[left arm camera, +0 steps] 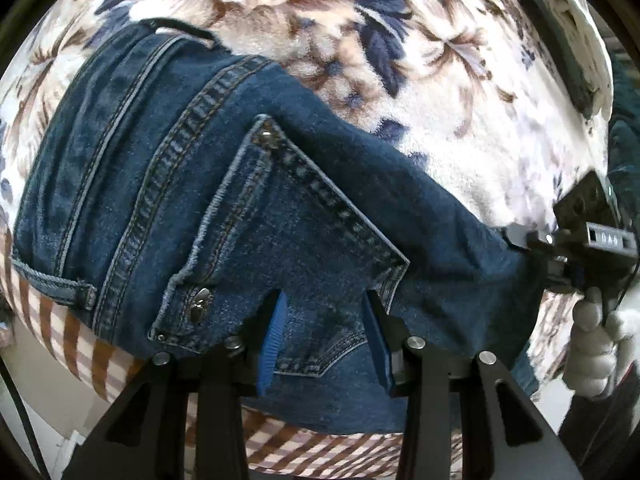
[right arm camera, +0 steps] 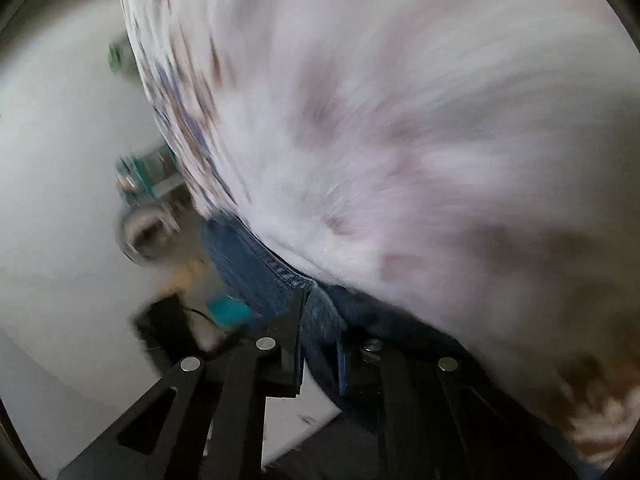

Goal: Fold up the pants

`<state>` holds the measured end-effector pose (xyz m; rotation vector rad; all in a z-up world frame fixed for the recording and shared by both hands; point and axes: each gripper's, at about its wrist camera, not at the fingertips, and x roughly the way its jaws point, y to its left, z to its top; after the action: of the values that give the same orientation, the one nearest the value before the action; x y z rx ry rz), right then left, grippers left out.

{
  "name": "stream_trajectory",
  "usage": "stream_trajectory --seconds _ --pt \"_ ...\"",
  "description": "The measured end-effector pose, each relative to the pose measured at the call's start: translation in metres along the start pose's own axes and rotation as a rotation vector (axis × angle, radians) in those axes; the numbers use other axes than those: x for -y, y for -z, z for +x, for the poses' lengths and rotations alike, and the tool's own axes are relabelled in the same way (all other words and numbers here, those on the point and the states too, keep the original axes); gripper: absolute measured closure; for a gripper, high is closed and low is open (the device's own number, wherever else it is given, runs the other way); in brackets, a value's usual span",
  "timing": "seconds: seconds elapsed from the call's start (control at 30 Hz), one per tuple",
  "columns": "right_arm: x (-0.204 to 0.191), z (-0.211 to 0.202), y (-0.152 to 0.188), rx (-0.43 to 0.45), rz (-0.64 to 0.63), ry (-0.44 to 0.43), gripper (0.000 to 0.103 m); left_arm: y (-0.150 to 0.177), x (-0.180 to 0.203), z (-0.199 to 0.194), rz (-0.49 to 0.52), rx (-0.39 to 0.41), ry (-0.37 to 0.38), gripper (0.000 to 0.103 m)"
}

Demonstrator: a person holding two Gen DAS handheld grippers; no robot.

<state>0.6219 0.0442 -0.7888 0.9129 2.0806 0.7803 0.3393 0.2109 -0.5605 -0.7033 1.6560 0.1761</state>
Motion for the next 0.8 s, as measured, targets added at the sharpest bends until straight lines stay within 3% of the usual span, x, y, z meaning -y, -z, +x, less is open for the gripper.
stream_trajectory --seconds 0.2,0.27,0.33,0.43,0.47,0.5,0.53,0.57,0.6,0.63,0.7,0.73,0.8 --pt "0.015 -0.021 0.016 0.073 0.016 -0.034 0.089 0.0 -0.004 -0.001 0.019 -0.004 -0.001 0.066" --pt "0.015 -0.033 0.022 0.15 0.0 0.034 0.087 0.001 0.0 -0.006 0.039 -0.002 -0.023 0.066" --pt "0.018 -0.069 0.027 0.275 0.0 0.082 0.087 0.004 0.005 -0.011 0.059 0.003 -0.035 0.058" --pt "0.012 -0.093 0.035 0.314 -0.037 0.129 0.085 0.008 0.014 -0.018 0.092 0.03 -0.062 0.04" --pt "0.004 -0.092 0.039 0.278 -0.081 0.143 0.071 0.009 0.018 -0.02 0.101 0.038 -0.065 0.039" --pt "-0.003 -0.089 0.042 0.249 -0.119 0.178 0.046 0.01 0.021 -0.021 0.107 0.045 -0.066 0.039" --pt "-0.007 -0.083 0.047 0.229 -0.152 0.22 0.037 0.013 0.024 -0.022 0.114 0.052 -0.065 0.037" --pt "-0.012 -0.073 0.051 0.211 -0.192 0.275 0.035 0.014 0.029 -0.02 0.127 0.049 -0.069 0.033" --pt "-0.014 -0.063 0.052 0.191 -0.218 0.343 0.038 0.015 0.033 -0.018 0.142 0.041 -0.068 0.023" --pt "-0.012 -0.052 0.053 0.175 -0.237 0.466 0.041 0.015 0.037 -0.015 0.153 0.04 -0.072 0.014" --pt "-0.004 -0.045 0.05 0.207 -0.25 0.76 0.06 0.017 0.043 -0.013 0.179 0.047 -0.091 0.01" --pt "-0.002 -0.047 0.052 0.238 -0.243 0.821 0.065 0.019 0.046 -0.013 0.195 0.048 -0.094 0.01" --pt "0.003 -0.076 0.065 0.351 -0.151 0.729 0.067 0.024 0.052 -0.014 0.227 0.052 -0.093 0.009"
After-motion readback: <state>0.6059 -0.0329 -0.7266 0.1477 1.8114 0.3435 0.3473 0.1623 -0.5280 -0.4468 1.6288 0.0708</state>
